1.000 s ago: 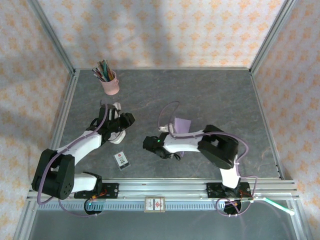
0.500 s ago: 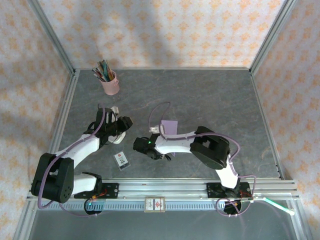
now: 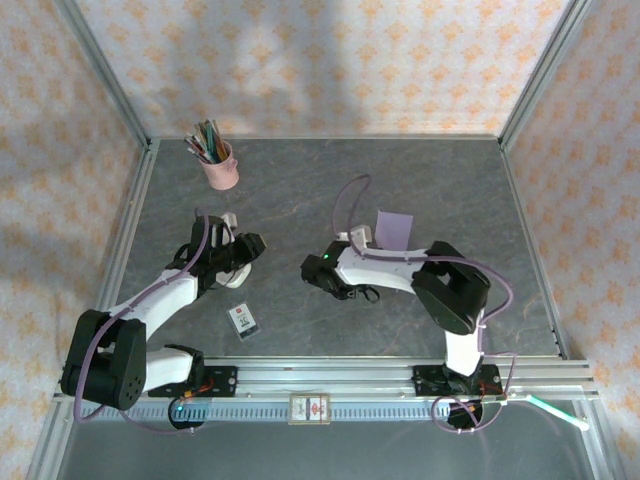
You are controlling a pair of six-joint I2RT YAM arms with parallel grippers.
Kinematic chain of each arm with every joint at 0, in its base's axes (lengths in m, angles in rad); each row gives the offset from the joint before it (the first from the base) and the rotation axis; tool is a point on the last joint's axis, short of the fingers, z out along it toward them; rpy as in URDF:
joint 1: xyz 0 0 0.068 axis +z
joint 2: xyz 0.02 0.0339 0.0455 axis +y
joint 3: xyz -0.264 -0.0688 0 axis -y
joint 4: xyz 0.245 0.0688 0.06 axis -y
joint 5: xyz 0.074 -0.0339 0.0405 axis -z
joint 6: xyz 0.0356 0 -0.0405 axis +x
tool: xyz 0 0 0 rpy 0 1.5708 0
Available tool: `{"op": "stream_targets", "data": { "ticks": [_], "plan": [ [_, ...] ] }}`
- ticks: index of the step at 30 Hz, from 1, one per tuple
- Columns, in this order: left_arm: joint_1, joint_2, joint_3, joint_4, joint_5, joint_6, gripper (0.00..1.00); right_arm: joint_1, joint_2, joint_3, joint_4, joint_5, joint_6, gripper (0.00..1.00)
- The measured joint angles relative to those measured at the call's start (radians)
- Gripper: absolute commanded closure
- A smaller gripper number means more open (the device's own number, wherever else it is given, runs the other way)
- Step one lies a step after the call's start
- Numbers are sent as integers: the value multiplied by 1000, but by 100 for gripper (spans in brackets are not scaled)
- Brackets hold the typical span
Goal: Fold a paper plane with a square sheet of paper (pick it up from the middle)
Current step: Turn over the paper at the center of the table.
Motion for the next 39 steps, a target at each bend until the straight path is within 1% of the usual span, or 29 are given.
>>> {"op": "stream_targets", "data": {
  "ticks": [3, 6, 10, 13, 17, 19, 21, 25, 28, 31, 34, 37, 39],
  "plan": [
    [6, 5, 0, -3, -2, 10, 68, 17, 95, 11, -24, 12, 14, 100],
    [19, 13, 0, -5, -3, 20, 68, 56, 171, 39, -19, 8, 8, 100],
    [26, 21, 0, -10, -4, 21, 68, 116, 226, 106, 7, -15, -10, 100],
    [26, 23, 0, -10, -4, 21, 68, 142, 236, 129, 48, -42, -31, 100],
    [26, 24, 0, -11, -3, 28, 68, 148, 242, 150, 98, -82, -57, 91],
    [26, 24, 0, -11, -1, 29, 68, 148, 249, 167, 126, -104, -70, 84],
    [26, 24, 0, -13, 2, 28, 68, 150, 251, 192, 152, -127, -87, 79],
    [26, 24, 0, -13, 13, 28, 68, 154, 239, 216, 217, -172, -104, 75],
    [26, 24, 0, -13, 31, 27, 67, 155, 170, 192, 282, -228, -123, 73],
    [24, 24, 0, -13, 42, 19, 68, 152, 43, 143, 354, -286, -140, 73],
    [0, 24, 0, -12, 48, 10, 67, 133, -120, 43, 446, -355, -158, 73],
    [-74, 21, -6, 2, 55, -18, 67, 61, -293, -107, 549, -450, -187, 76],
    [-145, 21, -7, 14, 56, -44, 68, -22, -394, -220, 627, -540, -210, 79]
  ]
}}
